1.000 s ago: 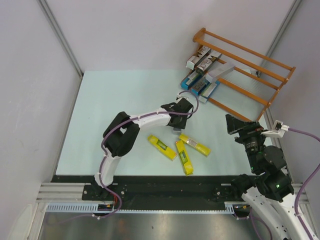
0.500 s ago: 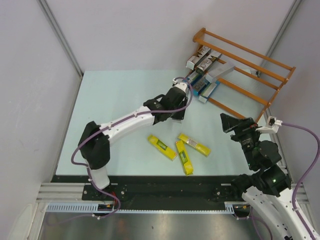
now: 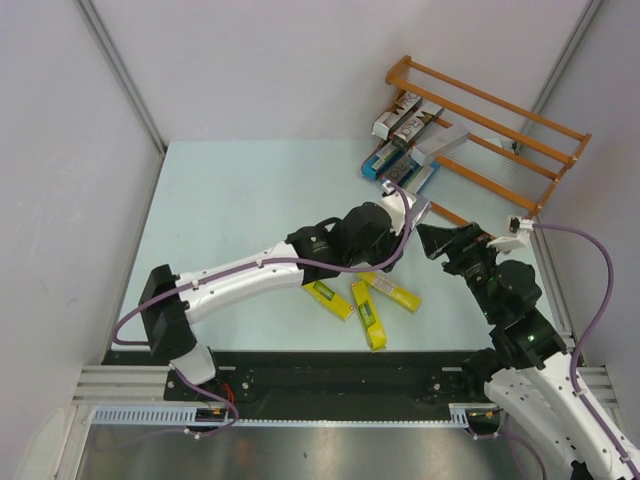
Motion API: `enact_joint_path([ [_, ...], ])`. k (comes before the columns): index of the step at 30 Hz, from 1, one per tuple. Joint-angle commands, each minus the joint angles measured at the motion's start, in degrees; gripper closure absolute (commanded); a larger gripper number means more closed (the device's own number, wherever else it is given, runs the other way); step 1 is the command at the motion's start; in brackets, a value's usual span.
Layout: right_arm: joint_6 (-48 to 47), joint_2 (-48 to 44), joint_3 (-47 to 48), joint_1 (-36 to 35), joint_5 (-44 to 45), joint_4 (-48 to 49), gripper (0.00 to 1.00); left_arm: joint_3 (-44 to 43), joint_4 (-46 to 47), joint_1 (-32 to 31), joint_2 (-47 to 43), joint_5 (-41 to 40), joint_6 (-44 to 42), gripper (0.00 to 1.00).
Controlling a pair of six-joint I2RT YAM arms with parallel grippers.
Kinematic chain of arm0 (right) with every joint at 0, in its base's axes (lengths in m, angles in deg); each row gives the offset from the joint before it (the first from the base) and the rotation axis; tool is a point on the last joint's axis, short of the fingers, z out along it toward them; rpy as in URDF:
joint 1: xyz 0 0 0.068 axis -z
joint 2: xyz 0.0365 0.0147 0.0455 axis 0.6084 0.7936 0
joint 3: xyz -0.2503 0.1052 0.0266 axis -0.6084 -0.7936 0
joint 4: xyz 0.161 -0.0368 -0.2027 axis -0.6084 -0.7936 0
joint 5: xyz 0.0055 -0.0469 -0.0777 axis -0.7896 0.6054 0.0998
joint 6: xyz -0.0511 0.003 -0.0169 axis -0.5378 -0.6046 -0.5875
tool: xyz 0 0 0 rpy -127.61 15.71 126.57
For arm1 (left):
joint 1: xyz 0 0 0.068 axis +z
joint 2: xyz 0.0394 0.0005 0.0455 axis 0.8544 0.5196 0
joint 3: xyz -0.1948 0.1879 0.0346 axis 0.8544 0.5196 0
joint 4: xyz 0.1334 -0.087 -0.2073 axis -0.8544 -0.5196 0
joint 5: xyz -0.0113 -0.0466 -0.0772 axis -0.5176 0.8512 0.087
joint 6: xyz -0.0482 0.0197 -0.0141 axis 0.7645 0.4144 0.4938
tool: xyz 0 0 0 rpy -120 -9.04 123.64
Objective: Place and organize the toothpastes onto the shelf
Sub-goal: Pick up the toothpaste from the center of the board.
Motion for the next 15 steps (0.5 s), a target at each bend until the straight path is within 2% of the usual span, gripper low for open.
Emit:
enact_joint_path([
  [1,0.3,1.6,0.2,0.1,-2.8,3.9,0.0,0.2,5.0,-1.9,-5.1,-0.6,-3.2,0.65],
  [8,0.3,3.0,0.2,0.1,-3.4,4.3,0.01,2.3,7.4,-3.2,-8.2,1.0,-3.2,0.63],
  [15,1.1,3.2,-0.5,0.1,-4.5,5.6,0.07,3.2,9.1,-3.7,-9.8,3.9,-3.9,0.62],
])
